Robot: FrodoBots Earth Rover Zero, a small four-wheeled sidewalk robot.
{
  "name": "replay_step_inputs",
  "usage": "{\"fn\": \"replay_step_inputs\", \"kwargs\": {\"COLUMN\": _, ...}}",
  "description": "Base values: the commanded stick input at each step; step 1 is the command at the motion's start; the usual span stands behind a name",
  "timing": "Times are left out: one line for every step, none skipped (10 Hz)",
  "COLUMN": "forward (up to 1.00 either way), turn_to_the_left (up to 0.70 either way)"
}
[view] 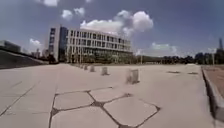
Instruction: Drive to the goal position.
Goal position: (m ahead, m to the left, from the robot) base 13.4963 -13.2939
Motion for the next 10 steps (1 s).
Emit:
{"fn": "replay_step_inputs", "kwargs": {"forward": 0.70, "turn_to_the_left": -0.35}}
{"fn": "replay_step_inputs", "kwargs": {"forward": 0.70, "turn_to_the_left": -0.33}}
{"fn": "replay_step_inputs", "kwargs": {"forward": 0.70, "turn_to_the_left": -0.33}}
{"fn": "replay_step_inputs", "kwargs": {"forward": 0.70, "turn_to_the_left": -0.33}}
{"fn": "replay_step_inputs", "kwargs": {"forward": 0.70, "turn_to_the_left": -0.24}}
{"fn": "replay_step_inputs", "kwargs": {"forward": 0.70, "turn_to_the_left": -0.01}}
{"fn": "replay_step_inputs", "kwargs": {"forward": 0.70, "turn_to_the_left": -0.01}}
{"fn": "replay_step_inputs", "kwargs": {"forward": 0.70, "turn_to_the_left": -0.24}}
{"fn": "replay_step_inputs", "kwargs": {"forward": 0.70, "turn_to_the_left": -0.34}}
{"fn": "replay_step_inputs", "kwargs": {"forward": 0.70, "turn_to_the_left": -0.34}}
